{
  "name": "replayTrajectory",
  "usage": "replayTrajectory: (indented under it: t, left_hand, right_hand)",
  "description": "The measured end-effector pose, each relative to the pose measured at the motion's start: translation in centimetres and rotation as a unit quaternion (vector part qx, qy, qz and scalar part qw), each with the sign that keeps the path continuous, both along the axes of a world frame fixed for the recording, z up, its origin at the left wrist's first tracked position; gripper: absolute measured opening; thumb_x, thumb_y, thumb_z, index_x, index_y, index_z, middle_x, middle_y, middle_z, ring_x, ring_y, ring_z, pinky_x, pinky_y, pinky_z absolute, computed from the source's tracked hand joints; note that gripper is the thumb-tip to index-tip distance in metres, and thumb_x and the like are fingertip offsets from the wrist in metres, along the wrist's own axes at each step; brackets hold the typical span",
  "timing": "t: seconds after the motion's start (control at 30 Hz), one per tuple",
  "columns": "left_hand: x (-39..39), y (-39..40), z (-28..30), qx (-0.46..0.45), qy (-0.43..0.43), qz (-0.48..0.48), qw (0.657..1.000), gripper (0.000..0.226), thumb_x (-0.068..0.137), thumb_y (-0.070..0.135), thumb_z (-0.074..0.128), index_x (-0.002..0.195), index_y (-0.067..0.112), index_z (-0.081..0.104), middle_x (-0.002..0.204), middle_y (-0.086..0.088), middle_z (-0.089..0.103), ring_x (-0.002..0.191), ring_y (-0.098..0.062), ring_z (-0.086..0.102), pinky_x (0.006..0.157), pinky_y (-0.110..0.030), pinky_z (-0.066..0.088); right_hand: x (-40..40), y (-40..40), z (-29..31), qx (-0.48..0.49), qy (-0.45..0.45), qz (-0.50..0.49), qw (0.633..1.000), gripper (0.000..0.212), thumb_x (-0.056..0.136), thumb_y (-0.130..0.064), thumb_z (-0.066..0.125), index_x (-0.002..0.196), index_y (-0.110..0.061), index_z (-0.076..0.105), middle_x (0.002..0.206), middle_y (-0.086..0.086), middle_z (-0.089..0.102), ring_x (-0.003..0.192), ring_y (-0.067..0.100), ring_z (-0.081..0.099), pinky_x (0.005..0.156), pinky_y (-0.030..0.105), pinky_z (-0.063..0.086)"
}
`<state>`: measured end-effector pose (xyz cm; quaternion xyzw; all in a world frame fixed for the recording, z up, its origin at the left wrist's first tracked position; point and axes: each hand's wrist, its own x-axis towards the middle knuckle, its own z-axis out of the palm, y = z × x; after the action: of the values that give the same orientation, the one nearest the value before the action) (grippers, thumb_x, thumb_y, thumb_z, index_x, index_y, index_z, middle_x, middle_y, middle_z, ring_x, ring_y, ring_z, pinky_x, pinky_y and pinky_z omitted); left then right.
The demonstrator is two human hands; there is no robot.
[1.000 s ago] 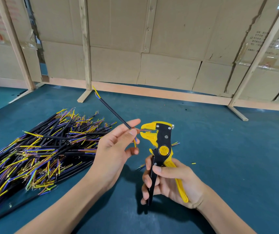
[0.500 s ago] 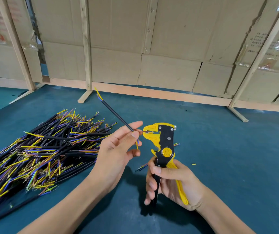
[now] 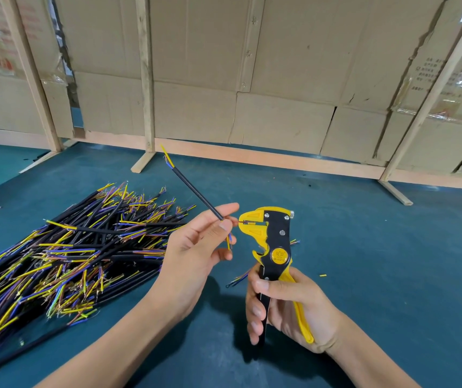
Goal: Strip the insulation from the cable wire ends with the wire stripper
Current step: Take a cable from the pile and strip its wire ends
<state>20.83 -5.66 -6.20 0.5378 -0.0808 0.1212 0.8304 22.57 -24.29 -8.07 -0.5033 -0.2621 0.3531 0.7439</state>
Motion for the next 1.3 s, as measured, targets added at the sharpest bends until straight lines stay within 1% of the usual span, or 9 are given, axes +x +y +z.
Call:
replayTrajectory:
  t: [0.07, 0.2, 0.4, 0.53, 0.6, 0.87, 0.97, 1.13, 1.3]
  left_hand:
    - [0.0, 0.0, 0.0, 0.010, 0.000, 0.006, 1.000, 0.024, 0.089, 0.017, 0.070, 0.113, 0.019, 0.076, 0.091, 0.000, 0.065, 0.077, -0.014, 0.054, 0.066, -0.031, 0.046]
    - [0.0, -0.3, 0.0, 0.017, 0.001, 0.015, 1.000, 0.028, 0.087, 0.021, 0.064, 0.112, 0.022, 0.077, 0.084, -0.001, 0.059, 0.077, -0.015, 0.053, 0.068, -0.030, 0.047]
    - [0.0, -0.2, 0.0, 0.025, -0.001, 0.014, 1.000, 0.028, 0.087, 0.022, 0.064, 0.112, 0.022, 0.077, 0.082, -0.001, 0.060, 0.077, -0.014, 0.054, 0.068, -0.029, 0.048]
    - [-0.1, -0.3, -0.1, 0.027, -0.008, 0.011, 1.000, 0.023, 0.091, 0.018, 0.069, 0.112, 0.022, 0.077, 0.087, -0.001, 0.063, 0.077, -0.014, 0.056, 0.068, -0.030, 0.048]
    - [-0.2, -0.6, 0.0, 0.029, -0.005, 0.011, 0.999, 0.025, 0.088, 0.021, 0.066, 0.110, 0.021, 0.077, 0.093, -0.001, 0.066, 0.076, -0.013, 0.057, 0.067, -0.031, 0.047]
    - [-0.3, -0.7, 0.2, 0.022, 0.003, 0.020, 1.000, 0.026, 0.085, 0.023, 0.066, 0.109, 0.020, 0.078, 0.091, -0.002, 0.066, 0.076, -0.012, 0.056, 0.067, -0.032, 0.047]
    - [-0.3, -0.8, 0.2, 0.015, 0.006, 0.017, 1.000, 0.020, 0.086, 0.020, 0.073, 0.106, 0.019, 0.078, 0.086, -0.003, 0.064, 0.075, -0.012, 0.056, 0.066, -0.030, 0.048]
    - [-0.2, -1.1, 0.4, -0.008, 0.020, 0.021, 1.000, 0.018, 0.085, 0.022, 0.064, 0.097, 0.019, 0.078, 0.081, -0.001, 0.061, 0.075, -0.015, 0.055, 0.067, -0.032, 0.047]
    - [-0.4, -1.0, 0.4, 0.009, 0.021, 0.025, 0.999, 0.019, 0.086, 0.024, 0.064, 0.098, 0.020, 0.078, 0.079, 0.000, 0.061, 0.074, -0.014, 0.055, 0.067, -0.032, 0.047]
  right_hand:
    - [0.0, 0.0, 0.0, -0.003, -0.002, -0.005, 1.000, 0.018, 0.094, -0.014, 0.061, 0.080, -0.007, 0.051, 0.067, 0.013, 0.050, 0.056, 0.028, 0.057, 0.061, 0.041, 0.054]
    - [-0.1, 0.0, 0.2, -0.002, -0.002, -0.014, 1.000, 0.020, 0.093, -0.013, 0.060, 0.078, -0.006, 0.049, 0.064, 0.013, 0.049, 0.052, 0.027, 0.056, 0.056, 0.039, 0.054]
    - [-0.4, 0.1, 0.4, 0.003, -0.005, -0.023, 1.000, 0.020, 0.092, -0.011, 0.058, 0.075, -0.005, 0.049, 0.062, 0.013, 0.047, 0.049, 0.026, 0.053, 0.052, 0.036, 0.053]
    - [-0.8, 0.3, 0.3, -0.002, 0.004, -0.074, 0.997, 0.028, 0.083, -0.018, 0.067, 0.066, -0.008, 0.047, 0.052, 0.010, 0.040, 0.039, 0.021, 0.040, 0.040, 0.026, 0.042]
    - [-0.9, 0.4, 0.3, -0.001, 0.015, -0.104, 0.994, 0.031, 0.079, -0.019, 0.070, 0.062, -0.009, 0.045, 0.049, 0.008, 0.036, 0.036, 0.018, 0.034, 0.036, 0.021, 0.035]
    - [-1.0, 0.3, 0.4, -0.003, 0.022, -0.108, 0.994, 0.030, 0.077, -0.016, 0.069, 0.063, -0.009, 0.044, 0.047, 0.007, 0.035, 0.035, 0.017, 0.032, 0.035, 0.020, 0.034]
    - [-1.0, 0.3, 0.4, 0.003, 0.023, -0.107, 0.994, 0.030, 0.078, -0.015, 0.068, 0.063, -0.009, 0.043, 0.047, 0.007, 0.035, 0.035, 0.017, 0.032, 0.036, 0.019, 0.033]
    - [-1.1, 0.4, 0.4, 0.004, 0.012, -0.103, 0.995, 0.030, 0.078, -0.016, 0.068, 0.062, -0.010, 0.043, 0.047, 0.007, 0.036, 0.034, 0.017, 0.032, 0.036, 0.020, 0.032]
    - [-1.2, 0.4, 0.3, 0.010, 0.009, -0.099, 0.995, 0.029, 0.079, -0.015, 0.068, 0.063, -0.009, 0.045, 0.047, 0.007, 0.037, 0.035, 0.017, 0.034, 0.037, 0.021, 0.034]
